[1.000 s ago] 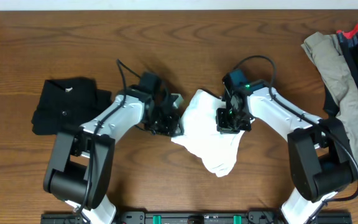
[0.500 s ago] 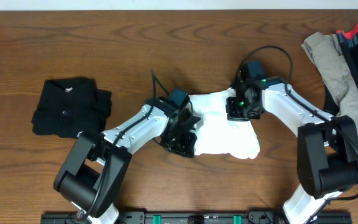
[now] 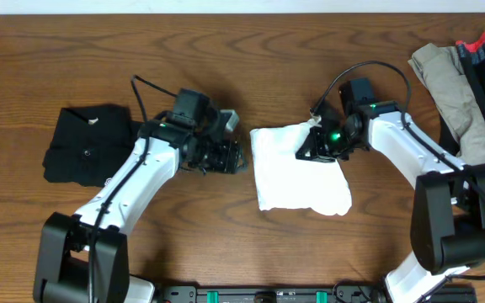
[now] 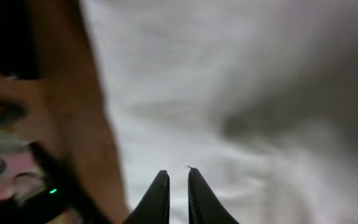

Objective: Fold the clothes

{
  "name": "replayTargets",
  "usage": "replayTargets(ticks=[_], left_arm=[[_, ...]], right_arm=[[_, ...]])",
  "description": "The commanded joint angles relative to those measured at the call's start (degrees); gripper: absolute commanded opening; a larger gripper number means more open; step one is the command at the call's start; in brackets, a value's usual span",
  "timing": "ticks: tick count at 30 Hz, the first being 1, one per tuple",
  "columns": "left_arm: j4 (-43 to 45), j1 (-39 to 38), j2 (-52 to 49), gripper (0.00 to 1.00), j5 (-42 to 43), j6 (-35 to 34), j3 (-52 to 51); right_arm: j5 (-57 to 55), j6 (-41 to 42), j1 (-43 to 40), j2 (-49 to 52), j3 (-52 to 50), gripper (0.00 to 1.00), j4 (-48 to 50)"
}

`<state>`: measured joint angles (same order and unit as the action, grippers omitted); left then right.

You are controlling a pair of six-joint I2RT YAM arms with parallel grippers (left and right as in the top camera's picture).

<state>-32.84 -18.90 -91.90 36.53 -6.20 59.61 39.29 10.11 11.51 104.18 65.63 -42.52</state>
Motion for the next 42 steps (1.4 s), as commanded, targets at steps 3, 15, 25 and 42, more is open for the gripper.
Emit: replayTargets(ticks=[3, 15, 25, 42], left_arm=[[2.4, -0.7, -5.2, 0.76, 1.7, -5.7, -0.3], [6.3, -0.9, -18.0, 0.79, 5.5, -9.0, -0.3], [11.6, -2.1, -20.2, 0.83, 8.0, -11.3, -0.3], [20.3, -8.1, -20.2, 0.54, 4.3, -18.1, -0.3]], right_arm=[[-4.9, 6.9, 2.9, -1.1, 0.3, 0.16, -0.8], [-29.4, 17.3, 6.2, 4.4, 0.2, 0.01, -1.2], [-21.2, 17.3, 7.2, 15.4, 0.2, 0.01, 0.7], [-20.8, 17.0, 7.3, 16.5, 0.2, 0.01, 0.0]])
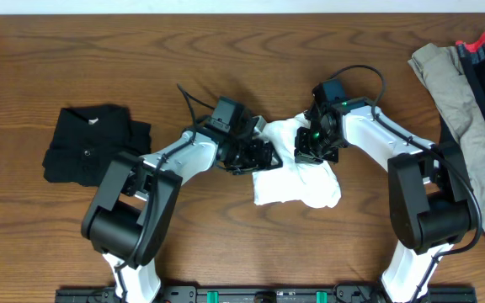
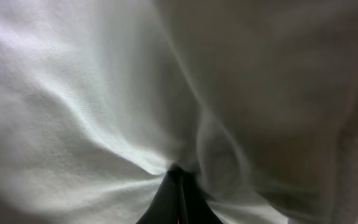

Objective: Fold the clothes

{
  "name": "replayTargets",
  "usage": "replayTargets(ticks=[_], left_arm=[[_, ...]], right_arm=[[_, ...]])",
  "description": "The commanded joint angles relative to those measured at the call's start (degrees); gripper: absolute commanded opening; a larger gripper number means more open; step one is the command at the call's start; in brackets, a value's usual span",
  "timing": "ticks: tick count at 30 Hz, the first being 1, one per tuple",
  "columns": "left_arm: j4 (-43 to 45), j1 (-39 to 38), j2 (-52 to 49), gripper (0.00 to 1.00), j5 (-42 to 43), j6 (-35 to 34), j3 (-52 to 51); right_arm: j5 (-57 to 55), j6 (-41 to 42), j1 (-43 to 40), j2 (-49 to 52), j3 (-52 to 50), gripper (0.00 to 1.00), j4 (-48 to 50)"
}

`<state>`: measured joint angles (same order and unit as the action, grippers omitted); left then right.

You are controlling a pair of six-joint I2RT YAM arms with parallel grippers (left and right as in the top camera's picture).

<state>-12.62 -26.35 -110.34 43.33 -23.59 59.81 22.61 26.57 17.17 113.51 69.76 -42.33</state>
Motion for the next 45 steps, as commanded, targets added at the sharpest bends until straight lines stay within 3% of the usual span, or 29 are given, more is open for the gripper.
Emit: replayTargets(ticks=[1, 3, 4, 5, 10, 16, 20, 23, 31, 37, 45], left_arm=[[0.1, -0.6, -1.7, 0.41, -2.4, -0.7, -0.5], [0.1, -0.6, -1.7, 0.15, -2.4, -0.7, -0.5], [0.0, -0.6, -1.7, 0.08, -2.4, -0.7, -0.5], [-0.1, -0.6, -1.7, 0.06, -2.4, -0.7, -0.5], [-1.9, 0.6, 1.1, 0.06, -0.1, 2.9, -0.4], [-11.0, 4.3, 12.0, 0.06, -0.1, 13.8, 1.4], [-16.5, 7.6, 21.2, 0.06, -2.9, 22.3, 2.5], [-19.4, 11.0, 26.1, 0.06, -6.2, 24.9, 2.5], [-23.4, 29.8, 30.6, 0.06, -7.0, 32.0, 2.5], [-24.7, 45.5, 30.5, 0.06, -6.5, 33.5, 2.7], [-19.9, 57.7, 27.6, 0.06, -6.5, 30.3, 2.7]], right_arm=[[-4.1, 0.6, 1.7, 7.1, -3.9, 0.01, -0.4], [-4.1, -0.1, 1.7, 7.1, -3.9, 0.01, -0.6], [-4.1, -0.5, 1.6, 7.1, -3.9, 0.01, -0.6], [-4.1, -1.1, 1.5, 7.0, -3.9, 0.01, -0.7], [-3.1, -6.1, -0.7, 3.8, -3.7, 0.01, -3.8], [-4.0, -8.9, -6.1, -6.2, -3.7, 0.01, -9.7], [-4.8, -9.1, -8.7, -14.1, -3.7, 0.01, -9.9], [-4.9, -9.0, -9.5, -19.0, -3.7, 0.01, -9.3], [-5.5, -8.5, -9.6, -24.7, -3.7, 0.01, -10.8], [-5.5, -8.4, -9.6, -24.7, -3.7, 0.01, -12.8], [-5.5, -8.2, -9.6, -24.7, -3.7, 0.01, -12.3]])
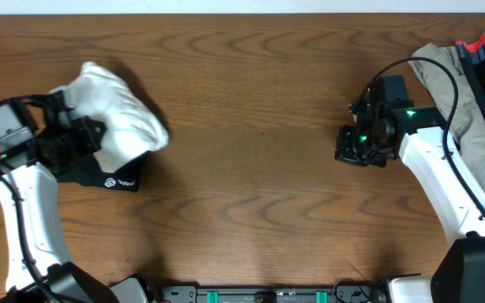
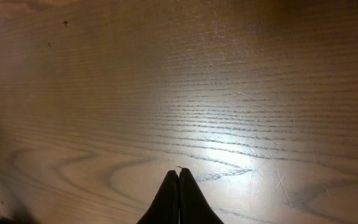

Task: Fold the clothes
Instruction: 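Place the white bundle on top of the folded black shirt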

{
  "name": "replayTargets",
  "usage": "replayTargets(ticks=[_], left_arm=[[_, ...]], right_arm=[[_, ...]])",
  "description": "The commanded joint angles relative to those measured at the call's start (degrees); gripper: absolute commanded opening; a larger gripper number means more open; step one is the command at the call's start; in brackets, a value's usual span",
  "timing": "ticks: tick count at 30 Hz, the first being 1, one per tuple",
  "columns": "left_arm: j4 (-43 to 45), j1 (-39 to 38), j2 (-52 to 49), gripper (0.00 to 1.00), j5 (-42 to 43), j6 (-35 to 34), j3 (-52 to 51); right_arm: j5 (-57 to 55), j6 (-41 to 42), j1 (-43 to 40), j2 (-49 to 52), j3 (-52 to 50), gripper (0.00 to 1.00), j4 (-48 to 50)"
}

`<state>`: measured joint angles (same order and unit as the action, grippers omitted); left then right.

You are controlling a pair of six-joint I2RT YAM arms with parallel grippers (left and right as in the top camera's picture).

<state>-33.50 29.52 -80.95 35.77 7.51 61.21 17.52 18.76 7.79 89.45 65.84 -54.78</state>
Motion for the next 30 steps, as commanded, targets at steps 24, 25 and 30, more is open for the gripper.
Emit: replayTargets(ticks=[24, 25, 30], left_arm=[[-8.2, 13.9, -6.1, 0.98, -9.5, -15.7, 3.6], [-10.1, 15.1, -5.2, 0.98, -9.4, -15.8, 4.6], [-15.8, 20.4, 1.0, 0.98, -9.2, -17.7, 9.1]], right_arm=[[-1.0, -0.5, -0.2, -0.6, 0.2, 0.01, -2.0], [-1.0, -0.7, -0.2, -0.6, 0.2, 0.01, -2.4], [-2.3, -0.9, -0.2, -0.6, 0.2, 0.01, -3.5]])
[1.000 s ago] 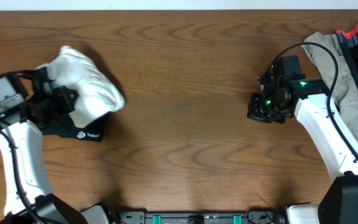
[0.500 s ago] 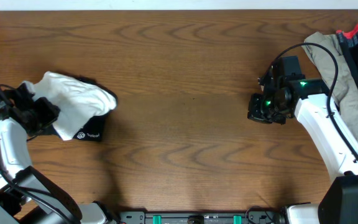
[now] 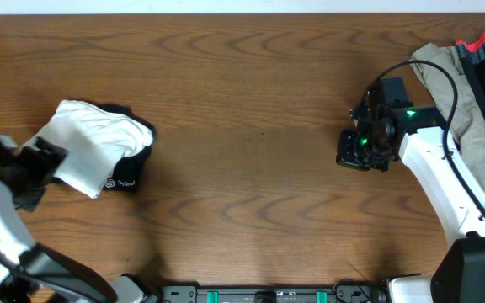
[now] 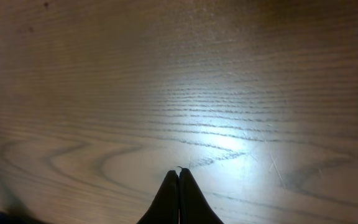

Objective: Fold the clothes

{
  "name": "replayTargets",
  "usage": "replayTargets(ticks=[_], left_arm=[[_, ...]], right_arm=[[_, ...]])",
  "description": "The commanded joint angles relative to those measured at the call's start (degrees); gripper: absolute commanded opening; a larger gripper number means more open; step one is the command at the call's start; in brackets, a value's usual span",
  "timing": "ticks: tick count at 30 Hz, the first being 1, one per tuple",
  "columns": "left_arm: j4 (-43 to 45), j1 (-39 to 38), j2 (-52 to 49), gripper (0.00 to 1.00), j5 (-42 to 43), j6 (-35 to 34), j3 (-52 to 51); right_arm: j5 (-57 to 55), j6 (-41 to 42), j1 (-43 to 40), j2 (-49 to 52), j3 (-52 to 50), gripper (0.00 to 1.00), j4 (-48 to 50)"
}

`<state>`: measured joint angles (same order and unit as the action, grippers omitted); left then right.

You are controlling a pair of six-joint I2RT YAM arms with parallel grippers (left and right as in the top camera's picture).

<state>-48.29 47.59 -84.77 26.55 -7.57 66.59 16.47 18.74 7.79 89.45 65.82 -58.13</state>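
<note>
The folded white garment (image 3: 95,141) lies at the far left on top of the folded black garment (image 3: 133,171), which shows only at its right edge. My left gripper (image 3: 47,160) is at the white garment's left edge; its fingers are too dark and small to read. My right gripper (image 3: 352,157) is on the right half of the table, shut and holding nothing. In the right wrist view its fingertips (image 4: 179,172) are pressed together over bare wood.
Unfolded clothes are heaped at the right edge of the table: a beige garment (image 3: 449,80), a dark one and a red piece (image 3: 483,39). The wooden table (image 3: 251,126) shows bare between the two arms.
The white garment was bunched and raised over the black one. It now lies flatter on top of it. My left arm has shifted further left and toward the front. The right arm has barely moved.
The white garment first lay mid-table, my right gripper on it and the left beside it. Then both grippers were at it and it was bunched. A second ago it was at the far left with my left gripper, and the right was shut over bare wood. It now rests on the black garment.
</note>
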Motion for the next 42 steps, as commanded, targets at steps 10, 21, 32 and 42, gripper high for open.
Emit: replayTargets(ticks=[10, 21, 32, 42], left_arm=[[8.2, -2.7, 6.5, 0.07, -3.7, -1.7, 1.0], [12.5, -9.4, -13.4, 0.06, -5.7, 1.8, 0.1], [7.4, -9.8, -9.4, 0.24, 0.3, 2.3, 4.4], [-27.5, -20.4, 7.7, 0.36, 6.6, 23.7, 30.5]], right_arm=[[-1.3, -0.3, -0.2, -0.6, 0.2, 0.01, 2.1], [-1.0, 1.2, -0.2, -0.6, 0.2, 0.01, 1.3], [-0.8, 0.5, -0.2, -0.9, 0.3, 0.01, 1.8], [4.7, -8.6, -2.1, -13.9, 6.6, 0.01, 5.6]])
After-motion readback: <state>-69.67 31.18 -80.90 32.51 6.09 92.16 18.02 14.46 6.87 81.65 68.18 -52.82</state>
